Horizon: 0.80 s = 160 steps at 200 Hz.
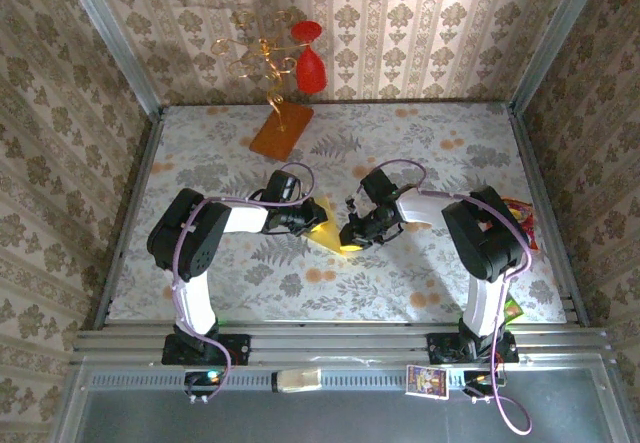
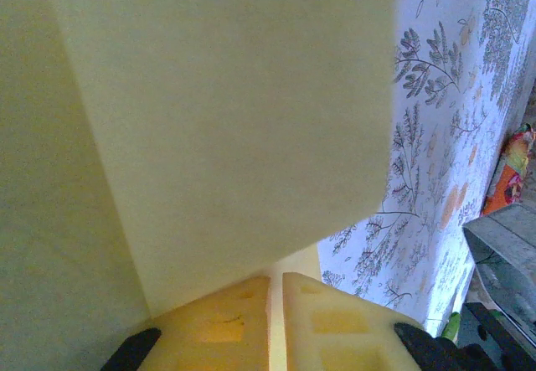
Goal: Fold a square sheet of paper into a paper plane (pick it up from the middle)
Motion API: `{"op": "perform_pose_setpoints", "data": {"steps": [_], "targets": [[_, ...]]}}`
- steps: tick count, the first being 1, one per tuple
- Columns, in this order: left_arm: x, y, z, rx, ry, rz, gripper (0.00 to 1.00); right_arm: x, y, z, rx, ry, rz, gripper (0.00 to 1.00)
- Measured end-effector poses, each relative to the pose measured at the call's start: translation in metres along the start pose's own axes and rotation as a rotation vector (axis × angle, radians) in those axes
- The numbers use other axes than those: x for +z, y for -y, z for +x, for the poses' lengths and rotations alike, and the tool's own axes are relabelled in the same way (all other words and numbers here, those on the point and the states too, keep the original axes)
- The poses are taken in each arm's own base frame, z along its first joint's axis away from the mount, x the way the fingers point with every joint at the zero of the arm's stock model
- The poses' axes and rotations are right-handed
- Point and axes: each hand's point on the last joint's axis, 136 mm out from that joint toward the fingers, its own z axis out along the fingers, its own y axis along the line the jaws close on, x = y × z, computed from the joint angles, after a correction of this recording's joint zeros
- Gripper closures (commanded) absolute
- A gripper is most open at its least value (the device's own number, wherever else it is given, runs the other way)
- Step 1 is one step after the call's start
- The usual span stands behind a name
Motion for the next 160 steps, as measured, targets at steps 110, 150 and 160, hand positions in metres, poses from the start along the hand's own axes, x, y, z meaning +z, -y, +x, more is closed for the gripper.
{"op": "perform_pose_setpoints", "data": {"steps": [110,150,160], "targets": [[0.000,0.000,0.000,0.000,0.001,0.000,0.87,0.011,0.010,0.005,0.016,-0.036,0.005,0.87],[0.000,0.000,0.000,0.000,0.001,-0.001,0.87,0.011,0.009,0.005,-0.001,-0.036,0.005,0.81],[0.000,0.000,0.000,-0.001,0.001,-0.001,0.87,0.010,0.007,0.004,-0.009,-0.030,0.010,0.78]]}}
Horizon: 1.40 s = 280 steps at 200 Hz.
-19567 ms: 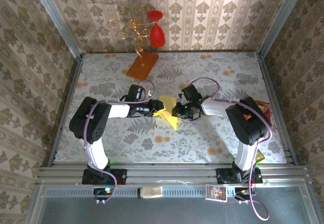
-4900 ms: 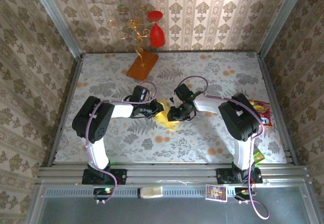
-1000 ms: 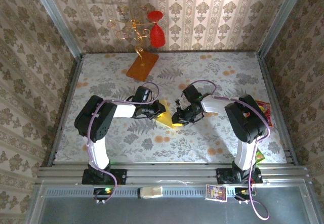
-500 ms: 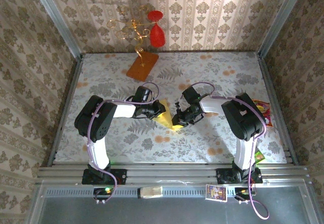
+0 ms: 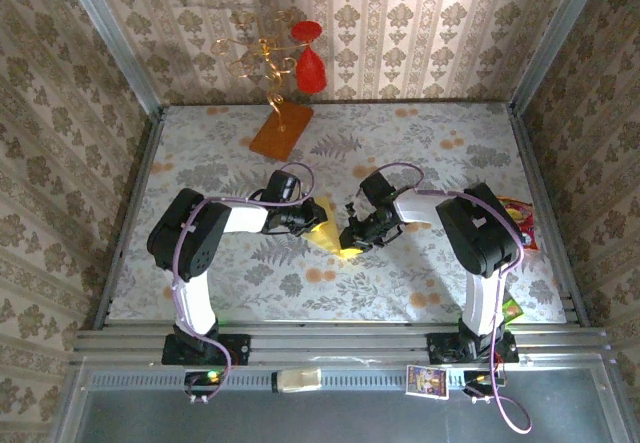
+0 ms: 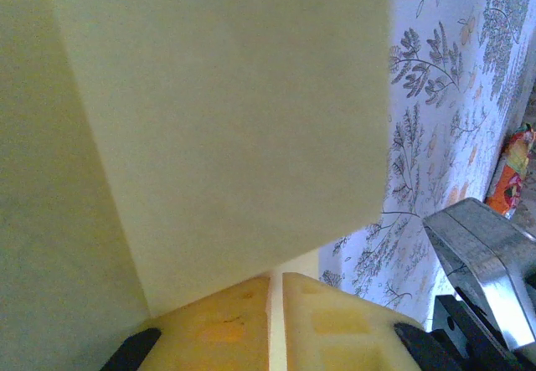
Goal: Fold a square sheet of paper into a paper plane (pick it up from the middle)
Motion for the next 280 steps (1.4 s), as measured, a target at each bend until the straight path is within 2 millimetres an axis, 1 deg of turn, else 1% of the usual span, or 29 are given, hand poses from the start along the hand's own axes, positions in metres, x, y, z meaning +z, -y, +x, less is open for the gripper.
{"op": "perform_pose_setpoints", "data": {"steps": [18,33,58,76,96,110,121,141,160,195,233,280], "targets": [[0.000,0.000,0.000,0.000,0.000,0.000,0.87,-0.005,-0.001,-0.001,-0.021,0.032,0.038,0.74],[0.000,0.000,0.000,0.000,0.000,0.000,0.87,-0.016,-0.004,-0.003,-0.042,0.069,0.074,0.72],[0.000,0.000,0.000,0.000,0.000,0.000,0.87,-0.037,-0.015,-0.012,-0.093,0.153,0.108,0.72],[0.000,0.000,0.000,0.000,0.000,0.000,0.87,-0.042,-0.022,-0.017,-0.129,0.178,0.119,0.76],[0.000,0.000,0.000,0.000,0.000,0.000,0.87,-0.036,-0.035,-0.021,-0.168,0.173,0.115,0.81],[0.000,0.000,0.000,0.000,0.000,0.000,0.87,-0.027,-0.045,-0.024,-0.192,0.161,0.108,0.84],[0.000,0.000,0.000,0.000,0.000,0.000,0.87,-0.018,-0.047,-0.025,-0.202,0.149,0.102,0.86],[0.000,0.000,0.000,0.000,0.000,0.000,0.87,-0.004,-0.040,-0.023,-0.190,0.119,0.105,0.86],[0.000,0.000,0.000,0.000,0.000,0.000,0.87,0.003,-0.031,-0.024,-0.168,0.104,0.115,0.87],[0.000,0.000,0.000,0.000,0.000,0.000,0.87,0.008,-0.029,-0.031,-0.148,0.111,0.109,0.87],[0.000,0.000,0.000,0.000,0.000,0.000,0.87,0.007,-0.028,-0.039,-0.142,0.133,0.100,0.88],[0.000,0.000,0.000,0.000,0.000,0.000,0.87,0.009,-0.024,-0.040,-0.133,0.133,0.102,0.88]]}}
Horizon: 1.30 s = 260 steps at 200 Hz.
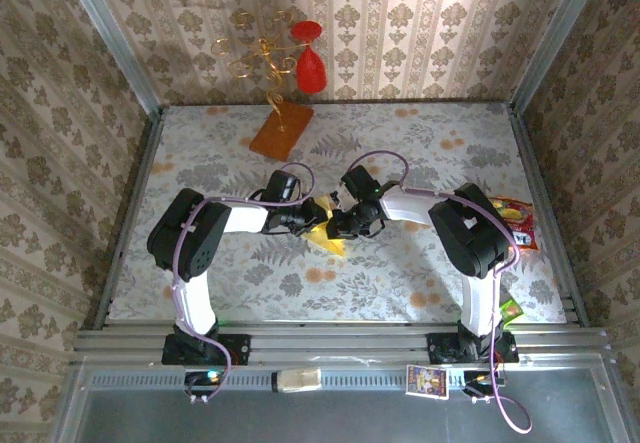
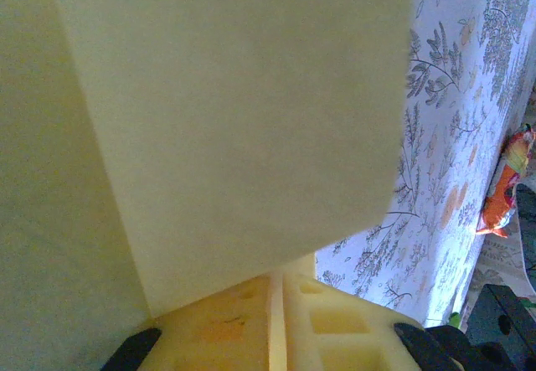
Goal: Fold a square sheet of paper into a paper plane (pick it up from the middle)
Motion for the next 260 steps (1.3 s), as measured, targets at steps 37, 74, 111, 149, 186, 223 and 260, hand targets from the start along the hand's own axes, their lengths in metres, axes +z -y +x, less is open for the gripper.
{"op": "perform_pose_setpoints", "data": {"steps": [37,74,111,149,186,223,260], "targets": [[0.000,0.000,0.000,0.000,0.000,0.000,0.87,0.003,0.001,0.003,0.007,-0.016,-0.013,0.88],[0.000,0.000,0.000,0.000,0.000,0.000,0.87,0.005,0.000,0.004,0.010,-0.026,-0.024,0.88],[0.000,0.000,0.000,-0.001,0.000,0.000,0.87,0.006,0.001,0.006,0.003,-0.033,-0.023,0.88],[0.000,0.000,0.000,-0.001,0.001,-0.001,0.87,0.007,0.002,0.007,-0.001,-0.038,-0.022,0.87],[0.000,-0.001,0.001,-0.003,-0.002,-0.003,0.87,0.008,0.004,0.011,-0.015,-0.047,-0.027,0.87],[0.000,-0.001,0.001,-0.003,-0.003,-0.004,0.87,0.009,0.004,0.013,-0.028,-0.045,-0.032,0.88],[0.000,-0.002,0.002,-0.005,-0.008,-0.003,0.87,0.008,0.004,0.017,-0.050,-0.046,-0.033,0.88]]}}
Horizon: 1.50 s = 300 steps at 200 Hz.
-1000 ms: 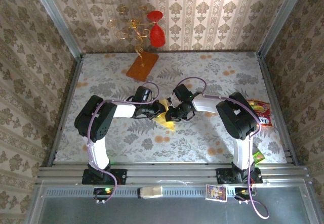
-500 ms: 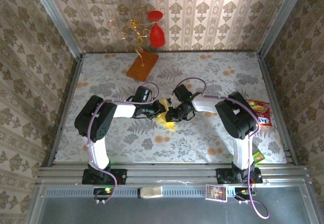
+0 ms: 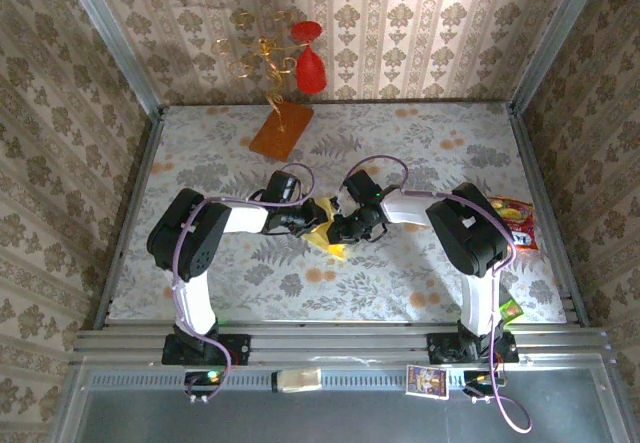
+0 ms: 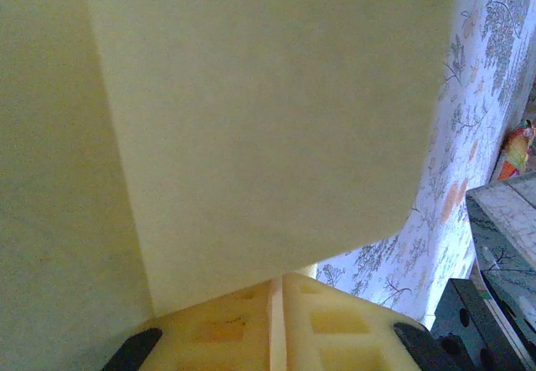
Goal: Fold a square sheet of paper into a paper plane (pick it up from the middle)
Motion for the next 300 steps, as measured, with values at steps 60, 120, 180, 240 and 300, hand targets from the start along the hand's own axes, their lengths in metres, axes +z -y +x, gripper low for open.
{"op": "perform_pose_setpoints", "data": {"steps": [60,120,180,240,300], "targets": [[0.000,-0.001,0.001,-0.001,-0.004,0.002,0.87,-0.003,0.001,0.015,-0.008,-0.023,0.011,0.87],[0.000,-0.001,0.001,-0.002,-0.005,0.004,0.87,-0.006,0.003,0.028,-0.001,-0.043,0.018,0.86],[0.000,-0.001,0.001,-0.004,-0.008,0.007,0.87,-0.010,0.004,0.039,0.009,-0.061,0.025,0.86],[0.000,-0.001,0.001,-0.005,-0.012,0.010,0.87,-0.016,0.008,0.061,0.031,-0.099,0.041,0.85],[0.000,-0.001,0.001,-0.004,-0.012,0.012,0.87,-0.049,0.003,0.063,0.037,-0.030,0.072,0.81]]}}
